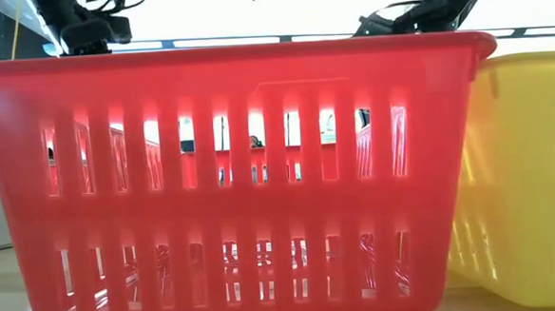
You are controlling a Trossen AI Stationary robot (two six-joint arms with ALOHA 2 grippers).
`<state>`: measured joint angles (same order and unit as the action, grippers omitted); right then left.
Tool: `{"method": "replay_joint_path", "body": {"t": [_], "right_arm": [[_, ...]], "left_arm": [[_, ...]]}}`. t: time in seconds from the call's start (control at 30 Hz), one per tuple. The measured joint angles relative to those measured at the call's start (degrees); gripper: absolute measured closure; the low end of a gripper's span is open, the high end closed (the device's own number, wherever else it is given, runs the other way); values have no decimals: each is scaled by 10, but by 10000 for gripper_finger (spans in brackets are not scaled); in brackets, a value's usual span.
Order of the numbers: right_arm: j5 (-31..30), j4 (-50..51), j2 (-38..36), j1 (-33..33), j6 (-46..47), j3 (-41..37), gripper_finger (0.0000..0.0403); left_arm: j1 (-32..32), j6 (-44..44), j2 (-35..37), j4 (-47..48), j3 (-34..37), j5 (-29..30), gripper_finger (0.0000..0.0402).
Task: Stack baskets on shelf by color
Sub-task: Put the middle left yellow bin on the shelf
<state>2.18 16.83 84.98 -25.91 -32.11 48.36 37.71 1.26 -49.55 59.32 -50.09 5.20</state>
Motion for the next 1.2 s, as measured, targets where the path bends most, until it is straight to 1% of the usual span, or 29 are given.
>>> {"method": "replay_joint_path", "body": {"t": [0.13,0.3,0.47,0.67,0.97,1.1,1.2], "right_arm": [[0,0,2,-4,1,0,403],[0,-1,2,-2,1,0,402],[-1,0,2,-2,5,0,402],[-5,1,1,-2,31,0,402],[-5,1,1,-2,36,0,402],[-5,1,1,-2,36,0,389],[-5,1,1,-2,41,0,363]], "left_arm": [[0,0,-25,12,0,-2,284],[0,-28,-52,25,0,-4,284],[0,-49,-75,31,0,-34,284],[0,-49,-95,33,0,-70,284],[0,-56,-105,35,0,-81,278],[0,-75,-105,39,0,-93,261],[0,-75,-105,39,0,-97,246]]}}
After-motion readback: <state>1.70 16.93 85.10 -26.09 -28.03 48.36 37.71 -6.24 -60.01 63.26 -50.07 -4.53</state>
